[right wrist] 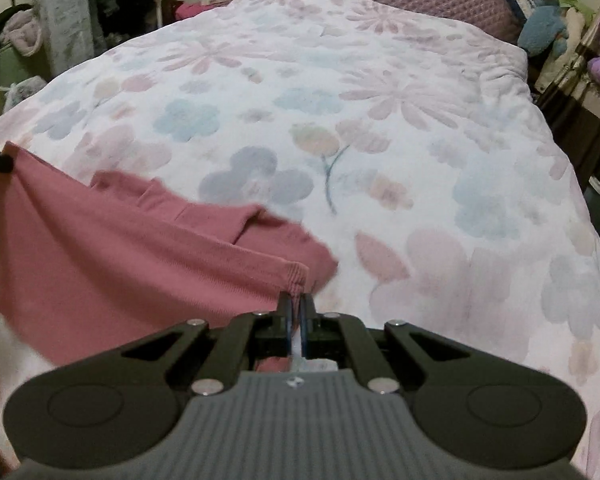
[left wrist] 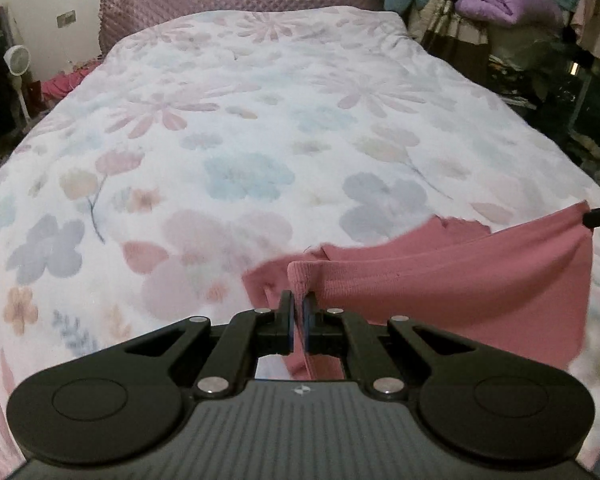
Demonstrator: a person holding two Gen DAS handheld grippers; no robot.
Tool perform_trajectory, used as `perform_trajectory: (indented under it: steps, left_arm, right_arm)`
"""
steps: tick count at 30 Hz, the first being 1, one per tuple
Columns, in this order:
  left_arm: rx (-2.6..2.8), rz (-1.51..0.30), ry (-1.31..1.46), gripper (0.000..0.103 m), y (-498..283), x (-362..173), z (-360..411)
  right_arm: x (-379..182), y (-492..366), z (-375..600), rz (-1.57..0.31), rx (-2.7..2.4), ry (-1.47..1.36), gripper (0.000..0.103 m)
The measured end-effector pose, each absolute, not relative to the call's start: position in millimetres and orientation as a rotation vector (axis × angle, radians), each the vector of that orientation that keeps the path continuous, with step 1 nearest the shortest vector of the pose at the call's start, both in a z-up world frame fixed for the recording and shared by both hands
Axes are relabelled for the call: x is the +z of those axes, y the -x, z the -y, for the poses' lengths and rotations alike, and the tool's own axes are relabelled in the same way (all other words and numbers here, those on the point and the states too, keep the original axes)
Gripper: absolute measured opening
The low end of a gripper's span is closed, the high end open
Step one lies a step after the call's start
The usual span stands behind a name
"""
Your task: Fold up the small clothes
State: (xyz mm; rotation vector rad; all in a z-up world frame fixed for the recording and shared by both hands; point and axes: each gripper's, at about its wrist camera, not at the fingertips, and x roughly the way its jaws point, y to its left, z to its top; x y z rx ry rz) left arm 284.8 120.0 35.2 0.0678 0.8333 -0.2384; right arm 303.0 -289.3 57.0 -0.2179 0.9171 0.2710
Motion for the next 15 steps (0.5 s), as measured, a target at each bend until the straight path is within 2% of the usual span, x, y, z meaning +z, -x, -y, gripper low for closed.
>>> perform_trajectory:
  steps: [6, 15]
  left_arm:
    - [-0.201, -0.876, -0.067, 0.003, -348, 3, -122]
    - [-0.176, -0.981, -0.023, 0.004, -409, -63, -127]
  right_arm:
    - [34, -380, 287, -0.919, 0.243, 0.163, 0.000]
    - [-49, -464, 282, -1.009, 0.233, 0.117, 0.000]
